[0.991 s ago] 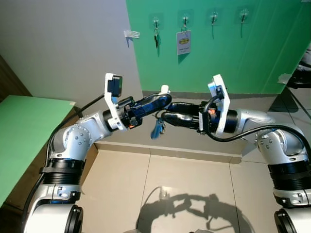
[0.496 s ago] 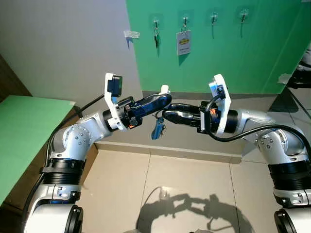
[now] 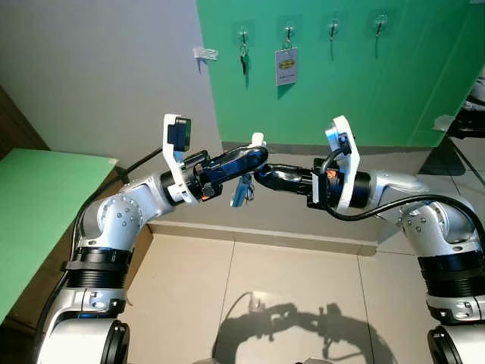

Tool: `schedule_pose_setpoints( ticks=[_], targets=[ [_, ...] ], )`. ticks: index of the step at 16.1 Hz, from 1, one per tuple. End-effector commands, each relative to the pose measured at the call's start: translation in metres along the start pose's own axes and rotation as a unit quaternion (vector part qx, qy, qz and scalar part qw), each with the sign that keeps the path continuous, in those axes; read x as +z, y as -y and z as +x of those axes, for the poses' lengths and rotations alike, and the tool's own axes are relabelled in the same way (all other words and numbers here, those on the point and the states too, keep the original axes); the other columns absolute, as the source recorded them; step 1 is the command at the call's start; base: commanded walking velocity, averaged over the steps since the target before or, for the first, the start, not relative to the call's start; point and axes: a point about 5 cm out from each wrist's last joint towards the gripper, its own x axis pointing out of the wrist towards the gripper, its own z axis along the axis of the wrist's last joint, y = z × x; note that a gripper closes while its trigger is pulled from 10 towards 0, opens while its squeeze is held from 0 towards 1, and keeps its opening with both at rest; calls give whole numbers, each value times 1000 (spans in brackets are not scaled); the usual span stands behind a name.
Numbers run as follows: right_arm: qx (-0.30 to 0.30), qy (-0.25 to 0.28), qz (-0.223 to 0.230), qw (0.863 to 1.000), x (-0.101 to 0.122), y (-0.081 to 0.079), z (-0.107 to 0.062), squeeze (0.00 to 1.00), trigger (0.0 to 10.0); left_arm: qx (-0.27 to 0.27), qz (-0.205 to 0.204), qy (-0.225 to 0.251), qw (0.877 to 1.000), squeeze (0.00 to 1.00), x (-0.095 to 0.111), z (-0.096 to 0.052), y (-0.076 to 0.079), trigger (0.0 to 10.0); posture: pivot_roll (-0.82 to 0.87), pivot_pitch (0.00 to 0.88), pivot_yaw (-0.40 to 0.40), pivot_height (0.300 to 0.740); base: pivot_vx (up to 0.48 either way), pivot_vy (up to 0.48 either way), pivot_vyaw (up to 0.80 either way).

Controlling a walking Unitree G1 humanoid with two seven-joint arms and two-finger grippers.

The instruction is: Hang keys on a hook

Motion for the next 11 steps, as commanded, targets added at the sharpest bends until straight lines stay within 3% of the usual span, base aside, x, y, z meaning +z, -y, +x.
schedule_pose_setpoints(
  ticks=[1, 5, 6, 7, 9, 10, 11],
  targets=[
    [15, 12, -3, 1000, 3, -5, 2, 0, 0, 1, 4, -5, 1000, 0, 1, 1, 2, 0, -226, 0, 97, 740, 0, 0, 0],
    [5, 12, -2, 1000, 1, -4, 1, 0, 0, 5, 4, -8, 1000, 0, 1, 0, 1, 0, -224, 0, 96, 740, 0, 0, 0],
    [-1, 9, -4, 1000, 1, -2, 1, 0, 3608, 6, 5, -8, 1000, 0, 1, 0, 0, 0, -224, 0, 97, 740, 0, 0, 0],
    [-4, 7, -4, 1000, 1, -2, 0, 0, 10000, 7, 5, -8, 1000, 0, 1, -1, 0, 0, -224, 0, 97, 740, 0, 0, 0],
    [-7, 4, -5, 1000, 0, -1, -2, 35, 10000, 10, 6, -8, 1000, 0, 2, -2, -1, 0, -227, 0, 98, 740, 0, 0, 0],
    [-6, 1, -11, 1000, 0, -2, -4, 1000, 10000, 11, 7, -9, 1000, 0, 2, -2, -1, 0, -228, 0, 98, 740, 0, 0, 0],
    [-4, -1, -13, 1000, -1, -3, -5, 1000, 10000, 12, 7, -9, 1000, 0, 2, -2, -2, 0, -230, 0, 97, 740, 0, 0, 0]
  ],
)
